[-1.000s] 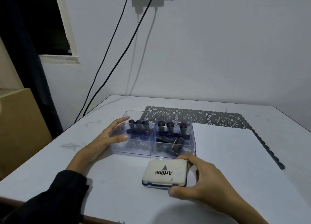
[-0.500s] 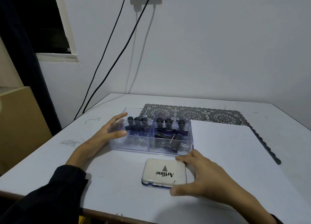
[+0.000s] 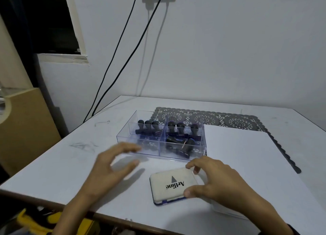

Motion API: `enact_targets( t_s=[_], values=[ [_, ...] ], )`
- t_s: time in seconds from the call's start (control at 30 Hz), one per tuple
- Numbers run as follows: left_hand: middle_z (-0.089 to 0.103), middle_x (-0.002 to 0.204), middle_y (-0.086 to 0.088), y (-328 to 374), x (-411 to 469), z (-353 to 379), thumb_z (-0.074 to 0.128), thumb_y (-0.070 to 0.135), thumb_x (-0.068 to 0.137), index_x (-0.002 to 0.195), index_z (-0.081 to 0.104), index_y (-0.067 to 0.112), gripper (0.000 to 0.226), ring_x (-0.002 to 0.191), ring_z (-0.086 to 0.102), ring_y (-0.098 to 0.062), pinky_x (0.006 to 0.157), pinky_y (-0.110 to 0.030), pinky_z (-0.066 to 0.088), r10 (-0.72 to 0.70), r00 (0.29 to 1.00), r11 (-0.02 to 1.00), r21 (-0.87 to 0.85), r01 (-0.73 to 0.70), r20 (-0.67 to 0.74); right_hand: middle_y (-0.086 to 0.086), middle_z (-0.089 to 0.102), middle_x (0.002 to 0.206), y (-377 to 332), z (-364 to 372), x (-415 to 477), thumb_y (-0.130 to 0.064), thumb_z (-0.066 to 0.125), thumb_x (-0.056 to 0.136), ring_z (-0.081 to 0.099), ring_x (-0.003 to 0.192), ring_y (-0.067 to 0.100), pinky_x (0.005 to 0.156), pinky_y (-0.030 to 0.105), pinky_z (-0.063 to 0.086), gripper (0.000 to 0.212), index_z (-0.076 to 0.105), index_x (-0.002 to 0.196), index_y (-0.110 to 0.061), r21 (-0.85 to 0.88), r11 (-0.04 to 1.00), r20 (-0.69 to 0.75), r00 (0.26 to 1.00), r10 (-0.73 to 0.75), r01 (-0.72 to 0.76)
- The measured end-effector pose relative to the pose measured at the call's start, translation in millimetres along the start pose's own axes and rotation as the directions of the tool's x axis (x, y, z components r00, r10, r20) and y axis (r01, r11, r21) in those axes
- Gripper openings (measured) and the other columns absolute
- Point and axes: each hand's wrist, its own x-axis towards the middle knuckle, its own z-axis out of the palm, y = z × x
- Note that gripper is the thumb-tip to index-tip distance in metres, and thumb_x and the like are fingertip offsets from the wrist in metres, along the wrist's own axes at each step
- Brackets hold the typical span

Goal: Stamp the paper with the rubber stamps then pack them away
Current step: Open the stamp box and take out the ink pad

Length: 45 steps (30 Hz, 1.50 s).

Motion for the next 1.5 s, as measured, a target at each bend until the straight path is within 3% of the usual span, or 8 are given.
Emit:
enact_targets(
  t_s=[0.13, 0.37, 0.57, 0.7, 0.8, 0.97, 1.2, 1.5],
  values=[
    [0.059, 0.116, 0.028, 0.4, -10.5, 16.0, 0.060, 0.037, 0.087, 0.116, 0.064, 0.040, 0.030, 0.114, 0.052, 0.003, 0.092, -0.027, 0.049, -0.109, 0.927, 0.991, 0.112, 0.073, 0.358, -0.023, 0.054, 0.119, -1.9, 3.2, 11.4, -0.048, 0.074, 0.074, 0.050, 0.103, 0.002, 0.089, 0.029, 0.043, 0.059, 0.051, 0.127, -0.040, 0.100, 0.995, 0.000, 1.000, 0.004, -0.004],
    [0.071, 0.102, 0.011, 15.5, -12.8, 10.4, 0.076, 0.019, 0.080, 0.114, 0.064, 0.038, 0.041, 0.107, 0.061, -0.011, 0.096, -0.021, 0.040, -0.066, 0.900, 0.994, -0.046, 0.095, 0.431, -0.021, 0.060, 0.108, 0.5, 13.4, 0.8, -0.047, 0.061, 0.087, 0.053, 0.095, 0.003, 0.076, 0.023, 0.042, 0.027, 0.057, 0.112, -0.039, 0.037, 0.998, -0.233, 0.971, 0.058, -0.051],
    [0.070, 0.102, 0.020, 35.3, -15.2, 24.6, 0.075, 0.023, 0.082, 0.112, 0.064, 0.032, 0.034, 0.106, 0.056, -0.007, 0.093, -0.022, 0.036, 0.007, 0.864, 0.999, -0.039, 0.014, 0.503, -0.018, 0.057, 0.119, -3.9, 13.5, 6.5, -0.053, 0.049, 0.091, 0.054, 0.105, 0.005, 0.088, 0.028, 0.043, 0.035, 0.063, 0.118, -0.036, 0.106, 0.993, -0.116, 0.993, -0.031, 0.043],
    [0.069, 0.103, 0.014, 29.7, -11.9, 21.2, 0.079, 0.022, 0.077, 0.102, 0.068, 0.032, 0.029, 0.102, 0.060, -0.011, 0.090, -0.027, 0.042, -0.026, 0.931, 0.997, -0.052, 0.049, 0.363, -0.022, 0.045, 0.124, -8.0, 7.3, -7.3, -0.089, 0.040, 0.066, 0.052, 0.111, 0.005, 0.082, 0.030, 0.040, 0.081, 0.044, 0.130, -0.040, -0.078, 0.997, -0.134, 0.991, -0.001, -0.009],
    [0.054, 0.119, 0.028, 22.3, -3.4, 19.4, 0.081, 0.035, 0.072, 0.117, 0.055, 0.049, 0.054, 0.112, 0.048, 0.001, 0.087, -0.015, 0.040, -0.178, 0.926, 0.984, 0.046, 0.173, 0.333, -0.017, 0.042, 0.115, -13.0, 12.4, -19.7, -0.098, 0.035, 0.051, 0.051, 0.105, 0.007, 0.076, 0.032, 0.038, 0.096, 0.041, 0.124, -0.036, -0.239, 0.971, -0.104, 0.994, -0.035, 0.009],
    [0.041, 0.128, 0.038, 14.3, 9.4, 30.5, 0.080, 0.041, 0.072, 0.133, 0.035, 0.059, 0.078, 0.123, 0.036, 0.012, 0.102, -0.024, 0.037, -0.224, 0.824, 0.973, 0.075, 0.218, 0.521, -0.017, 0.040, 0.109, -14.4, 26.9, -18.3, -0.080, 0.047, 0.064, 0.041, 0.108, 0.003, 0.071, 0.022, 0.035, 0.071, 0.040, 0.120, -0.038, -0.211, 0.974, -0.158, 0.981, -0.114, 0.080],
    [0.054, 0.124, 0.023, 9.9, 2.9, 32.6, 0.086, 0.039, 0.066, 0.132, 0.040, 0.056, 0.083, 0.121, 0.049, -0.002, 0.103, -0.033, 0.042, -0.234, 0.869, 0.963, -0.020, 0.269, 0.435, -0.029, 0.049, 0.103, -1.7, 13.5, -11.0, -0.057, 0.073, 0.069, 0.041, 0.105, -0.005, 0.082, 0.009, 0.034, 0.052, 0.054, 0.113, -0.038, 0.156, 0.972, -0.119, 0.981, -0.156, 0.173],
    [0.052, 0.126, 0.028, 10.0, 5.2, 31.8, 0.086, 0.047, 0.062, 0.133, 0.034, 0.060, 0.089, 0.121, 0.045, 0.006, 0.102, -0.027, 0.043, -0.248, 0.856, 0.963, 0.018, 0.270, 0.453, -0.025, 0.053, 0.108, 9.6, 21.4, -4.7, -0.056, 0.069, 0.070, 0.043, 0.106, 0.000, 0.085, 0.013, 0.036, 0.049, 0.059, 0.114, -0.035, 0.180, 0.951, -0.141, 0.963, -0.228, 0.251]
  ],
)
